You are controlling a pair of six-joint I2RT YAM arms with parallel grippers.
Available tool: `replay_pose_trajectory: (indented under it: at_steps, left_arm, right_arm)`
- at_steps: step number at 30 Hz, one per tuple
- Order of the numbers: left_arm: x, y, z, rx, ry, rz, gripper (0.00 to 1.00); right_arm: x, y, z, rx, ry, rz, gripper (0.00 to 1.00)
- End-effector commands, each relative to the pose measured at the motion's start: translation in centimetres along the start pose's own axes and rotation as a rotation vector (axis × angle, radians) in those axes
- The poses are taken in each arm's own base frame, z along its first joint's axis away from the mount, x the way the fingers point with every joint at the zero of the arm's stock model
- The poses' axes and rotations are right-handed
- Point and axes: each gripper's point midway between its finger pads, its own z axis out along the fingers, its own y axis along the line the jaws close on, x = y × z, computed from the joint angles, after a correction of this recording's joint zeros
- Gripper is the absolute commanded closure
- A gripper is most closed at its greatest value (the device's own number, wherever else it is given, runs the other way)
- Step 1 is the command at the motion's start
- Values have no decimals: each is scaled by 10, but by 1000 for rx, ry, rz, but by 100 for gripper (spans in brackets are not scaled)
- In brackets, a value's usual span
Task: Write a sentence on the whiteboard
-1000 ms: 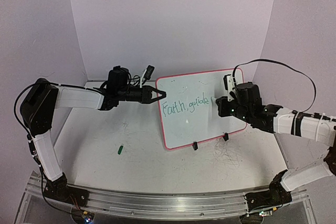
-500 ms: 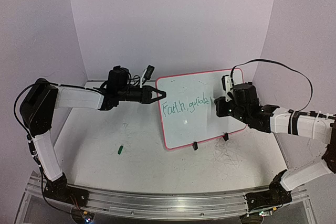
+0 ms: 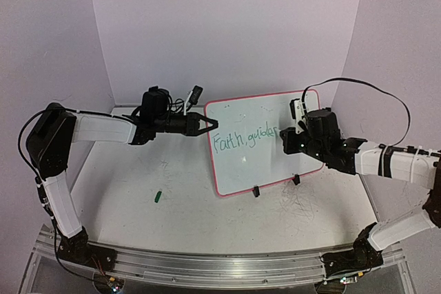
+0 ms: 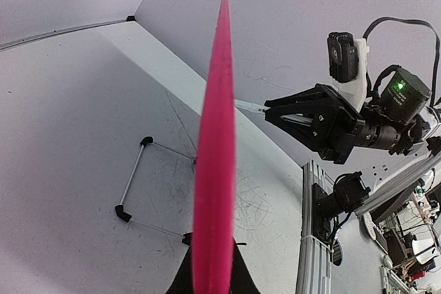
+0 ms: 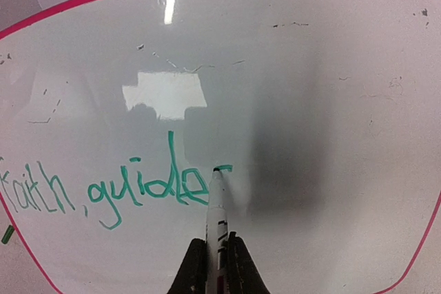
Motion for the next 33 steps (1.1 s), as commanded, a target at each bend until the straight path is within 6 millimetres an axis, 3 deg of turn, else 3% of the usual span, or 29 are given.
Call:
replay_pose_trajectory:
  at_steps: [1, 17, 28, 33]
  left_arm:
    - [2, 17, -5, -102, 15, -20, 100]
    - [3, 17, -6, -101, 15, -18, 100]
    - [2, 17, -5, -101, 14, -20, 100]
    - [3, 17, -5, -102, 15, -21, 100]
  right_arm:
    - [3, 1, -5, -21, 2, 9, 100]
    - [10, -17, -7, 75, 14, 27, 100]
    - [22, -10, -10, 25, 57, 35, 100]
    - [14, -2, -8, -13, 37, 40, 100]
